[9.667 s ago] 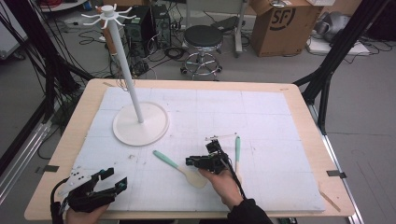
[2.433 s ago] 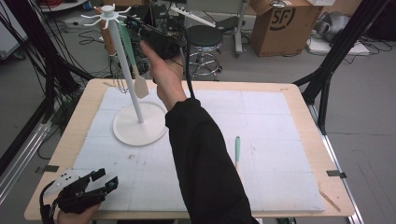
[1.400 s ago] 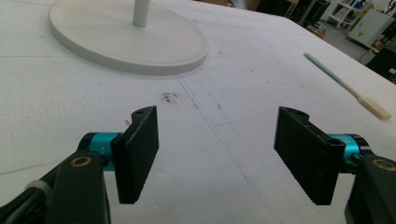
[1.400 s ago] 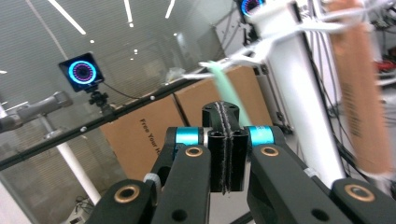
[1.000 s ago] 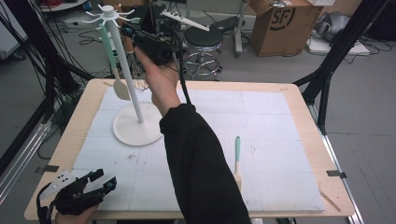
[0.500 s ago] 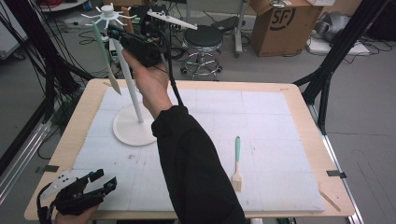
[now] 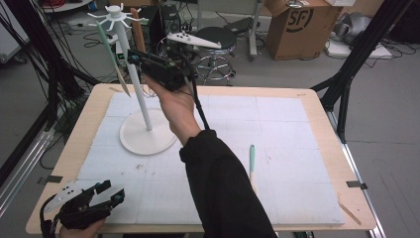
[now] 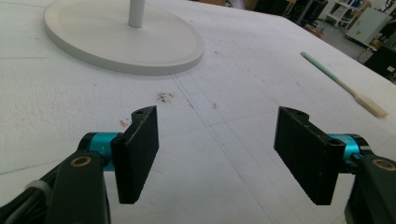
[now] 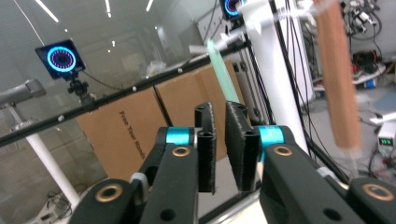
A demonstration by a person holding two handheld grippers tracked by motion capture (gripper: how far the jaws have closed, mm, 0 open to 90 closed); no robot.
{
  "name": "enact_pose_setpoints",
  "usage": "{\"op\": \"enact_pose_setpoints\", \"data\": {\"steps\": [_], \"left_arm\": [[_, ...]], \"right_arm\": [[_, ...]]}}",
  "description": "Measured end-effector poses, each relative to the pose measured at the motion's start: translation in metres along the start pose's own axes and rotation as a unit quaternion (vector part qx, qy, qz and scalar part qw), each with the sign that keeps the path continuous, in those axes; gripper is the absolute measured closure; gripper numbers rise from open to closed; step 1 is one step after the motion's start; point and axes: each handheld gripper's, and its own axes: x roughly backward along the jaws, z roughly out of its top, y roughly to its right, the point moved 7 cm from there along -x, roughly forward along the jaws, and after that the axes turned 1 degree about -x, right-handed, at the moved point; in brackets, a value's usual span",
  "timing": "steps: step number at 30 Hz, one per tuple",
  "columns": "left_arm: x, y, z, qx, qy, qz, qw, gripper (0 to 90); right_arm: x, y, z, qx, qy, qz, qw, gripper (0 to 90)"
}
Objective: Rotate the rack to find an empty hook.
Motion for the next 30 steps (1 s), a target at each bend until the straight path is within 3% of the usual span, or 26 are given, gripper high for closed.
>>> {"op": "enact_pose_setpoints", "data": {"steps": [6, 10, 12, 21, 30], "left_arm": [[-0.001, 0.003, 0.000, -0.004, -0.001, -0.001, 1.0000, 31.3], [-0.001, 0.005, 0.000, -0.005, 0.000, -0.006, 1.0000, 31.3], [-0.001, 0.006, 0.000, 0.003, 0.002, -0.009, 1.0000, 31.3], [-0.005, 0.006, 0.000, -0.001, -0.003, -0.009, 1.0000, 31.3], [-0.006, 0.007, 0.000, -0.004, -0.007, -0.008, 0.9999, 31.3]], "right_arm": [[0.034, 0.007, -0.015, 0.011, -0.009, -0.023, 0.9996, 71.6], [0.056, 0.016, -0.030, 0.003, -0.022, -0.038, 0.9990, 63.7], [0.066, 0.020, -0.039, 0.005, -0.028, -0.048, 0.9985, 63.2], [0.109, 0.039, -0.072, 0.001, -0.036, -0.080, 0.9961, 62.5], [0.148, 0.063, -0.101, -0.028, -0.031, -0.101, 0.9940, 62.6]]}}
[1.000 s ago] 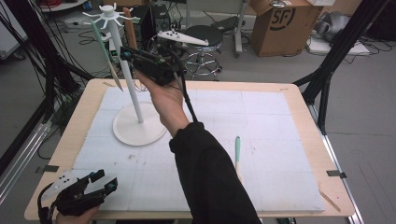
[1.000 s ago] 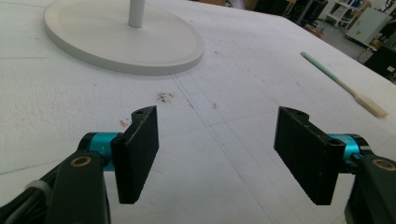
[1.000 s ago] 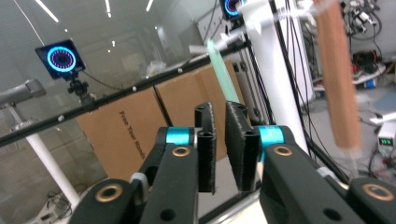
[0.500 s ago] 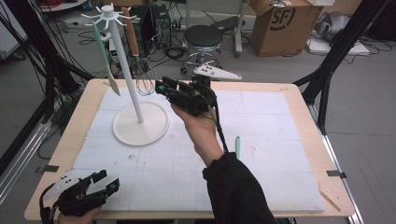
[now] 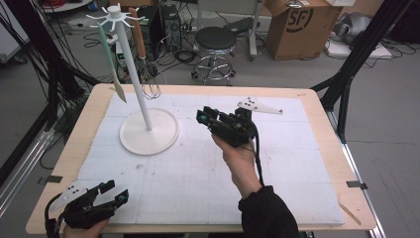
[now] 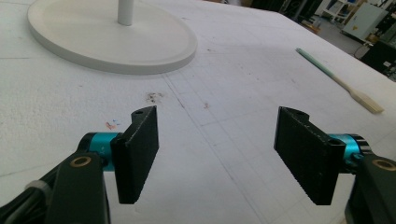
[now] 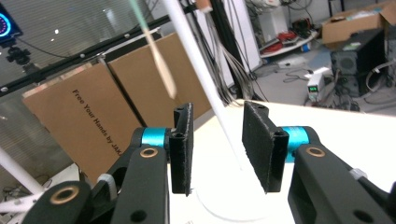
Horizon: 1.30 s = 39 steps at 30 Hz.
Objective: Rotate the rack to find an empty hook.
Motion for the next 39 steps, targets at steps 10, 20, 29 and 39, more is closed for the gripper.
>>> {"op": "enact_pose_setpoints", "data": {"steps": [10, 20, 29, 39], "left_arm": [[-0.003, 0.003, -0.001, -0.008, -0.006, 0.000, 1.0000, 31.2], [-0.008, 0.006, -0.001, -0.016, -0.010, -0.001, 0.9998, 31.2], [-0.010, 0.006, -0.001, -0.018, -0.011, -0.001, 0.9998, 31.1], [-0.010, 0.006, -0.001, -0.020, -0.013, 0.000, 0.9997, 31.0]], "right_arm": [[0.036, 0.036, -0.034, -0.031, -0.011, -0.042, 0.9985, 61.8], [0.056, 0.042, -0.063, -0.020, -0.044, -0.060, 0.9970, 60.0], [0.067, 0.051, -0.089, -0.002, -0.088, -0.088, 0.9922, 57.3], [0.086, 0.060, -0.124, 0.000, -0.131, -0.109, 0.9855, 55.5]]}}
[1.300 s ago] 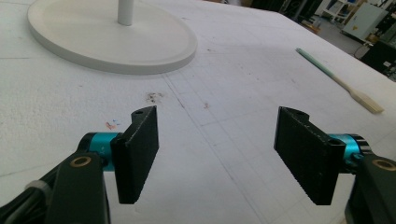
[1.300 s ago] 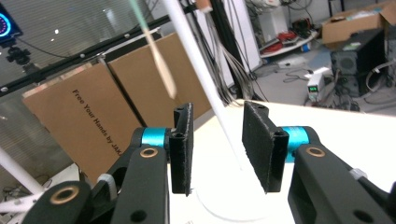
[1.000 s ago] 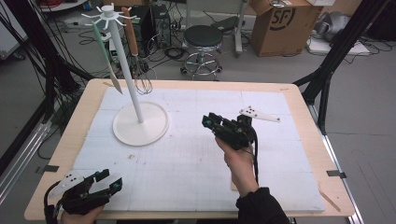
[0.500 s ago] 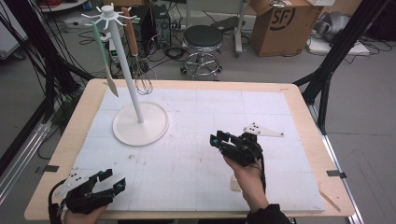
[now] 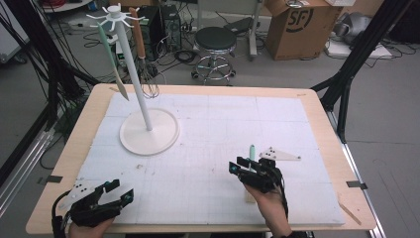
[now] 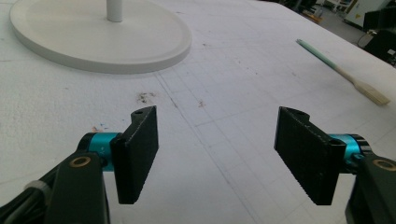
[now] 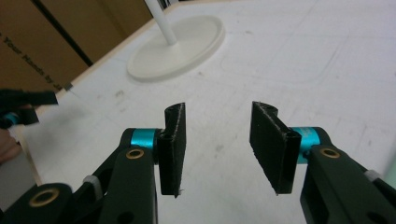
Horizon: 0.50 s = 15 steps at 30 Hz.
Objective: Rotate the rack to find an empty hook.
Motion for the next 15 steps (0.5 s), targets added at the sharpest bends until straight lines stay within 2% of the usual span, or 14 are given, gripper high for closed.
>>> {"op": "enact_pose_setpoints", "data": {"steps": [7, 15], "left_arm": [[-0.001, 0.000, 0.001, -0.001, 0.001, 0.000, 1.0000, 30.9], [-0.002, 0.001, 0.002, -0.003, 0.004, -0.002, 1.0000, 30.9]], "right_arm": [[0.004, 0.006, -0.019, 0.004, -0.008, -0.011, 0.9999, 55.5], [0.013, 0.009, -0.026, -0.002, -0.007, -0.013, 0.9999, 55.0]]}}
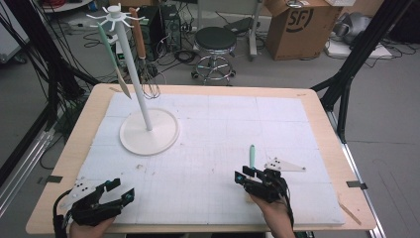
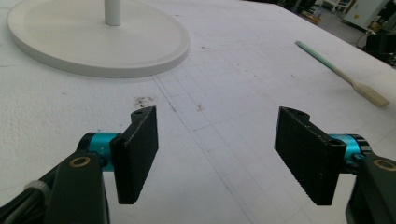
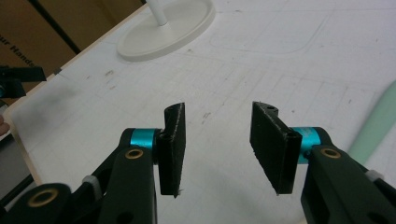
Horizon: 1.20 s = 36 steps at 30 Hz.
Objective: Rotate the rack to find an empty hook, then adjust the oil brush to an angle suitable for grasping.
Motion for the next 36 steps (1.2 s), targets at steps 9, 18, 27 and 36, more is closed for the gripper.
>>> {"op": "enact_pose_setpoints", "data": {"steps": [9, 18, 27, 36], "left_arm": [[0.000, 0.001, -0.001, -0.002, -0.003, -0.001, 1.0000, 30.9], [-0.002, -0.001, -0.002, -0.001, -0.005, 0.002, 1.0000, 30.9], [-0.002, -0.001, -0.002, 0.001, -0.006, 0.003, 1.0000, 30.9], [-0.002, 0.000, -0.002, -0.001, -0.008, 0.002, 1.0000, 30.9]], "right_arm": [[0.002, 0.006, -0.001, -0.002, 0.001, -0.007, 1.0000, 54.7], [-0.002, 0.056, 0.016, -0.063, 0.012, -0.028, 0.9975, 74.9], [-0.008, 0.089, 0.018, -0.104, 0.006, -0.046, 0.9935, 89.6], [-0.021, 0.112, 0.014, -0.148, -0.017, -0.065, 0.9868, 89.5]]}}
